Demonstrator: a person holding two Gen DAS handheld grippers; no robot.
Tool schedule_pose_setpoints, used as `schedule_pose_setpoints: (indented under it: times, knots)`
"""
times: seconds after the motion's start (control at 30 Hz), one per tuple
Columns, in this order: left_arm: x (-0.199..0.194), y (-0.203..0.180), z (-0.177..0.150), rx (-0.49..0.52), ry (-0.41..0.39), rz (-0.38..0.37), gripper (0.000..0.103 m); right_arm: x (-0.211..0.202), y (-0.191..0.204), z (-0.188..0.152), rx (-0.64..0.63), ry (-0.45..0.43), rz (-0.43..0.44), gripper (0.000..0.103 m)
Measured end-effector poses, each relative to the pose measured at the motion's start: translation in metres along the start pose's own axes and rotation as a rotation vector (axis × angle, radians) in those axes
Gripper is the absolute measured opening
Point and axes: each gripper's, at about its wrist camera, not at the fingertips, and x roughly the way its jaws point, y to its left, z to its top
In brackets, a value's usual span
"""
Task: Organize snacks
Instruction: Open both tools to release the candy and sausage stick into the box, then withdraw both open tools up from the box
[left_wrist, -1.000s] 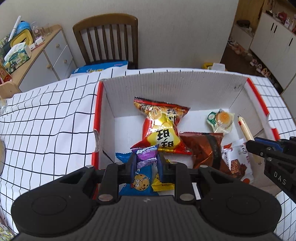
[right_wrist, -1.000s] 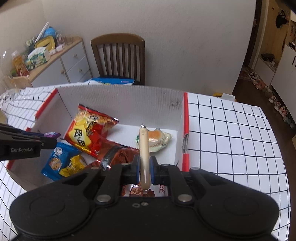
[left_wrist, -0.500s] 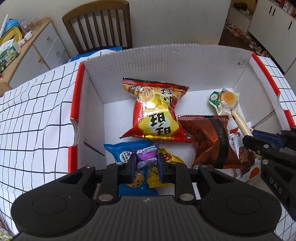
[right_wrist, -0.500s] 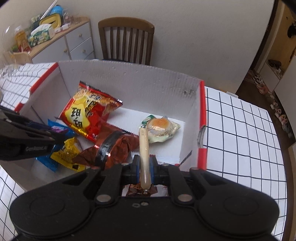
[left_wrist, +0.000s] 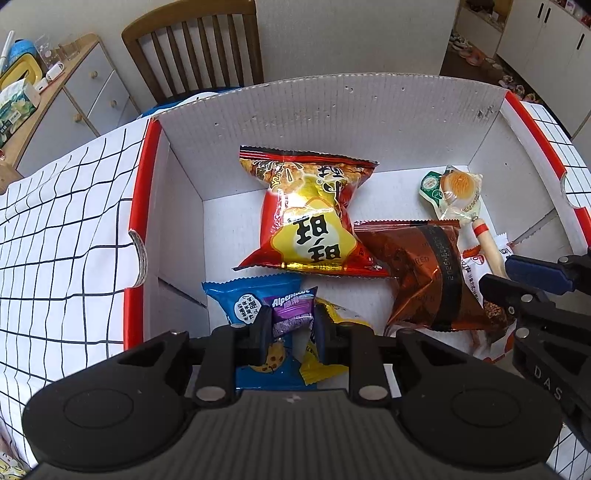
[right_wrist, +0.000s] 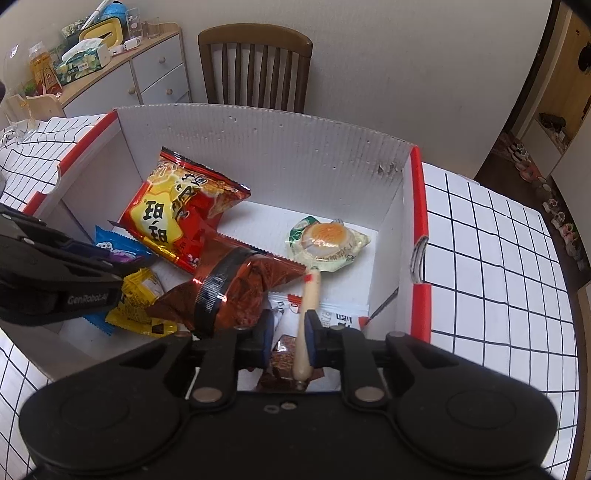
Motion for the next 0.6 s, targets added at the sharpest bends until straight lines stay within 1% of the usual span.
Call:
schedule_pose_setpoints:
  times: [0.1,0.2,0.23,0.27,0.3,0.33,0.4,0.47,0.6]
  knots:
    - [-0.003,0.002,-0.001,-0.006,-0.006,-0.001,0.031,-0.004,0.0,0.0,0.007,-0.006,0.005,0.023]
    - [-0.009,0.004,-0.003,-0.002,-0.019,-0.002,0.032,-0.01,0.0,0.0,0.012,-0.016,0.009,0.027]
    - [-0.012,0.005,-0.003,-0.003,-0.022,-0.006,0.032,-0.011,-0.001,0.0,0.016,-0.019,0.01,0.029]
    - [-0.014,0.005,-0.004,-0.006,-0.026,-0.011,0.033,-0.013,-0.001,0.001,0.02,-0.024,0.01,0.033]
    - [-0.016,0.006,-0.004,-0.009,-0.029,-0.015,0.042,-0.016,-0.001,0.0,0.023,-0.03,0.01,0.035]
    - [-0.019,0.007,-0.005,-0.012,-0.037,-0.015,0.045,-0.018,-0.001,0.0,0.027,-0.035,0.01,0.038]
    - [-0.027,0.006,-0.007,-0.006,-0.066,-0.017,0.057,-0.023,-0.003,0.0,0.039,-0.042,0.01,0.04]
    - [-0.035,0.005,-0.009,0.005,-0.084,-0.01,0.057,-0.029,-0.003,-0.001,0.048,-0.051,0.009,0.043]
    - [-0.051,0.007,-0.013,0.005,-0.115,-0.02,0.057,-0.043,-0.003,-0.003,0.067,-0.069,0.016,0.049]
